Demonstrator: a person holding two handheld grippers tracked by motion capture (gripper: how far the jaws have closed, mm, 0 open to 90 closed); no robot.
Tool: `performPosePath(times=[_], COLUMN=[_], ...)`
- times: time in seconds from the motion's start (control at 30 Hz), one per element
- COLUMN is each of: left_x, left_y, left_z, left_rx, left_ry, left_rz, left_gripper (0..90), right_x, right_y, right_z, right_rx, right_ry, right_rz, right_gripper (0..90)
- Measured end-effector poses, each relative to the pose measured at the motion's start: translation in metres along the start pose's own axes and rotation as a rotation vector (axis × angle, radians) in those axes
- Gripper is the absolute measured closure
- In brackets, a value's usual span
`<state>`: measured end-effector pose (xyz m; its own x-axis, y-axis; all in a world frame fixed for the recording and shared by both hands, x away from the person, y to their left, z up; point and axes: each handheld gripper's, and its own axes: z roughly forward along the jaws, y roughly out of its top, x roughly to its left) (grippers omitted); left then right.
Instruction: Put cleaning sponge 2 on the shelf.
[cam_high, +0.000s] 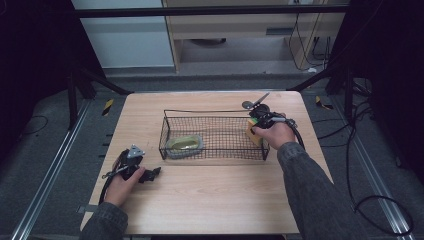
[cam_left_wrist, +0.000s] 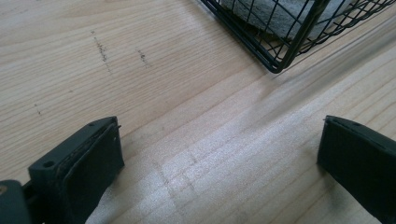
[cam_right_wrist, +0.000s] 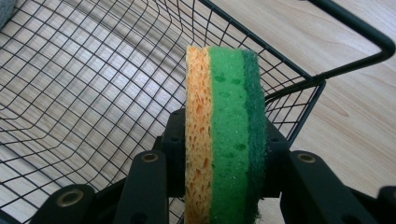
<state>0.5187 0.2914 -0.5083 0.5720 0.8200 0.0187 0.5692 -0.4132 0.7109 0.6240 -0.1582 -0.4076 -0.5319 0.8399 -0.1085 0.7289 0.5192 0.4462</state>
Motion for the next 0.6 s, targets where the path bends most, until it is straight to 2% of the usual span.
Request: performPosePath(times=[0.6], left_x=[0.0001], left_y=[0.0000], left_z=[0.0001], left_rx=[-0.001], left_ry=[0.000], left_rz=[0.000], left_gripper=[0.0], right_x=[0.0017], right_y=[0.0025], right_z=[0.0078], right_rx=[0.006], right_ry=[0.003], right_rz=[0.007], right_gripper=[61.0])
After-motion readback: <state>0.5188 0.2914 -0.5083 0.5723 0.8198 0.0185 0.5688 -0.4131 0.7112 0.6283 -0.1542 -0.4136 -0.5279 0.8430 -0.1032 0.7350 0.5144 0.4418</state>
